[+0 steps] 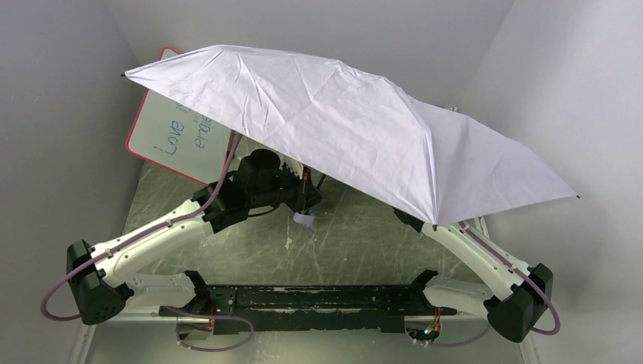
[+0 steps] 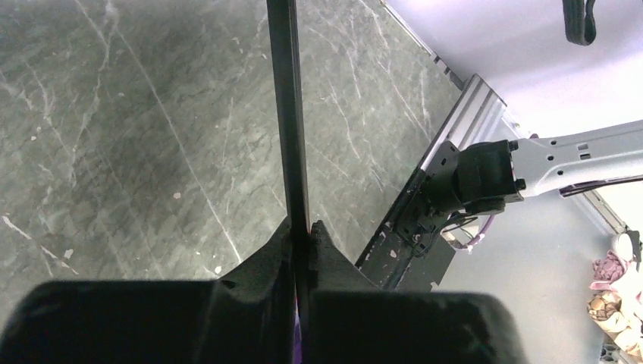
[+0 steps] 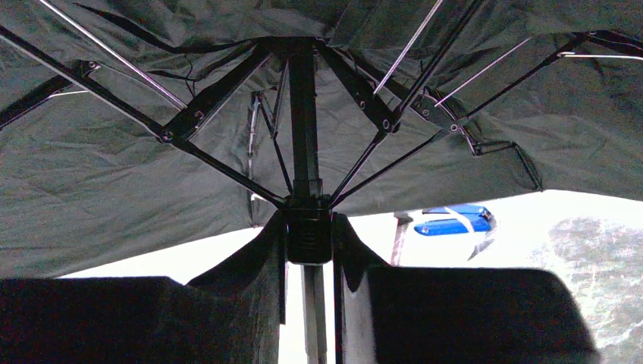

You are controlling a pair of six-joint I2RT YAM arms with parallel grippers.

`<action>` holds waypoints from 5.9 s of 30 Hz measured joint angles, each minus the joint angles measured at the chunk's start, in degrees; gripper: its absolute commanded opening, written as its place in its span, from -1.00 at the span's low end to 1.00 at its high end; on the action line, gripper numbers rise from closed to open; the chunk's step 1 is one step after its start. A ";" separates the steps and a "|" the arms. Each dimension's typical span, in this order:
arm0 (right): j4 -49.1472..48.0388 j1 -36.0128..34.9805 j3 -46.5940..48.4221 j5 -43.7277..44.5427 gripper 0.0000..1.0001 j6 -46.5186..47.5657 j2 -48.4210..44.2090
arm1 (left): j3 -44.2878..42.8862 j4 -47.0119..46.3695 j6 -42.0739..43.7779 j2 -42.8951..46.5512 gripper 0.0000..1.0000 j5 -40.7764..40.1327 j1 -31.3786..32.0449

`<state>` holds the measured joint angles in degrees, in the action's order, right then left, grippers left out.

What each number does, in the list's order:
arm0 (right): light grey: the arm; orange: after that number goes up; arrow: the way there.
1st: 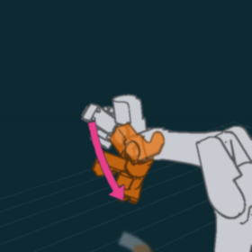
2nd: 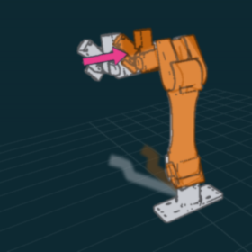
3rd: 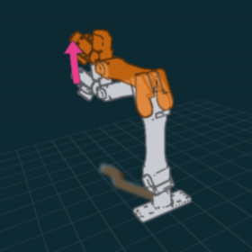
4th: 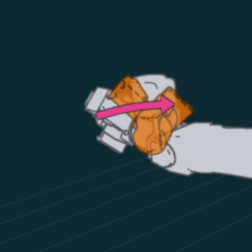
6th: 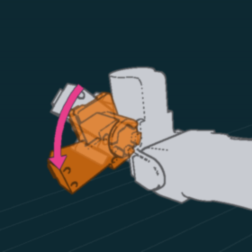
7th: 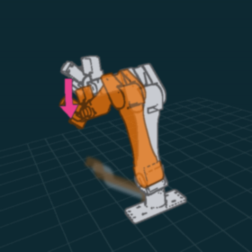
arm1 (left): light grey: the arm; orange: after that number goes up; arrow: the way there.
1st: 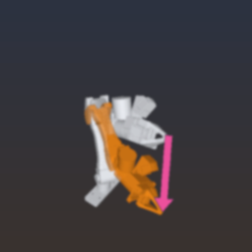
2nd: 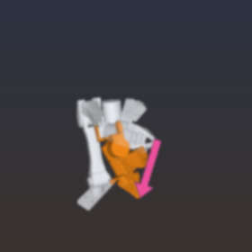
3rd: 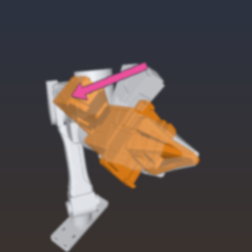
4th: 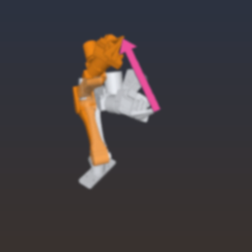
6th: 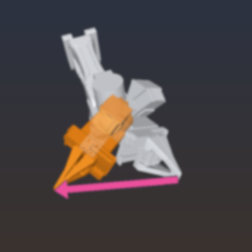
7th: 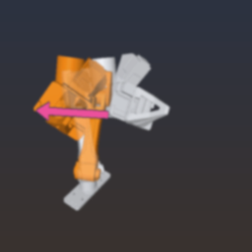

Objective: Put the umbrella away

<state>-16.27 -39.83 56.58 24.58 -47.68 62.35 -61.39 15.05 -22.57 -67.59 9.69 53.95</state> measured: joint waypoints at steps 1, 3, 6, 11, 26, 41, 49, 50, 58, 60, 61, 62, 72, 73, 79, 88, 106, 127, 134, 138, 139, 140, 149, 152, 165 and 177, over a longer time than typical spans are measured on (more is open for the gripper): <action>0.15 0.02 0.00 -0.13 -1.00 -0.13 -0.28 | -0.37 0.50 -0.15 -0.04 -0.91 -0.31 -0.07; 0.46 0.02 0.11 -0.24 -1.00 -0.83 -0.61 | -1.79 2.01 -0.17 -0.13 -0.90 -0.83 0.13; 1.38 -0.11 1.14 -0.61 -1.00 -3.08 -0.85 | -5.25 5.14 -0.20 -0.28 -0.91 -2.05 0.26; 4.02 -2.23 5.49 -0.85 -1.00 -6.75 -0.79 | -13.40 10.40 -0.76 -1.16 -0.90 -3.76 0.46; 10.58 -12.81 7.96 9.90 -1.00 -16.98 0.55 | -28.15 27.85 -4.50 -4.35 -0.90 -6.99 0.85; 19.71 -14.95 3.32 13.29 -1.00 -34.60 -0.70 | -36.98 44.63 -3.96 -9.31 -0.90 -8.24 1.03; 20.37 -14.95 -6.75 15.32 -0.91 -32.59 0.50 | -18.43 32.79 -3.41 -9.40 -0.90 -9.11 1.05; 19.85 -14.95 -7.91 15.30 -0.84 -32.26 0.68 | -16.81 31.43 -3.45 -9.40 -0.90 -9.29 1.05; 13.66 -15.43 -16.87 12.72 0.10 -28.35 -1.44 | -6.97 20.15 -3.98 -7.91 -0.90 -10.62 1.18; 13.46 -15.74 -18.05 11.54 0.30 -26.80 -1.90 | -5.40 17.00 -4.11 -7.48 -0.91 -11.28 0.94; 13.49 -15.74 -18.18 11.15 0.38 -26.16 -2.01 | -4.61 15.87 -4.20 -7.26 -0.91 -11.58 0.85; 13.53 -15.74 -18.25 10.93 0.43 -25.53 -2.12 | -3.93 14.91 -4.26 -7.08 -0.90 -11.96 0.85; 17.51 -15.23 -18.82 11.47 0.55 -21.14 -6.29 | -0.74 8.17 -4.68 -8.85 -0.90 -14.71 0.85; 17.90 -15.19 -19.32 11.76 0.58 -20.76 -7.06 | -0.24 7.30 -4.74 -9.20 -0.90 -14.80 0.85; 20.26 -14.58 -21.66 13.73 0.74 -19.74 -10.95 | 1.62 4.87 -5.11 -11.63 -0.91 -14.84 0.85; 16.85 -1.46 -21.64 4.61 0.96 -18.71 -7.23 | 2.99 3.28 -5.31 -11.87 -0.91 -14.82 0.83; -0.15 2.95 -22.25 -5.66 0.66 -18.27 3.78 | 5.11 -0.55 -5.25 -15.52 -0.90 -13.25 0.68; -3.67 5.03 -26.14 -8.17 0.47 -13.11 14.82 | 6.80 -6.78 -5.60 -25.14 -0.91 -11.76 -0.44; -3.10 5.01 -29.57 -12.15 0.59 -8.59 7.30 | 6.82 -10.60 -5.97 -30.60 -0.90 -9.57 -2.03; -0.66 5.01 -31.30 -14.47 0.57 -5.90 1.29 | 6.82 -11.45 -5.73 -31.98 -0.57 -9.29 -2.12; 0.33 5.01 -31.65 -14.99 0.57 -5.29 -0.20 | 6.82 -11.54 -5.60 -32.17 -0.47 -9.29 -2.12; 1.36 5.01 -31.91 -15.43 0.57 -4.70 -1.70 | 6.82 -11.69 -5.44 -32.33 -0.38 -9.29 -2.12; 12.72 5.01 -30.80 -16.31 0.52 1.38 -12.81 | 8.46 -14.32 -5.22 -32.57 0.16 -9.25 -2.16; 17.27 5.01 -27.89 -16.94 0.45 4.28 -14.12 | 8.87 -14.34 -5.09 -31.54 0.23 -9.29 -2.16; 27.93 5.01 -6.56 -25.46 -0.48 16.50 -19.76 | 12.37 -14.23 -3.58 -23.89 -0.35 -9.35 -2.19; 30.73 5.31 26.82 -26.21 -1.00 23.82 -0.13 | 14.05 -14.69 -3.72 -26.03 -0.87 -8.33 -2.16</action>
<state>14.46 -34.52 83.40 -1.63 -23.86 62.22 -47.33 0.36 -26.28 -93.62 1.37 51.79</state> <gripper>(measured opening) 0.009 0.128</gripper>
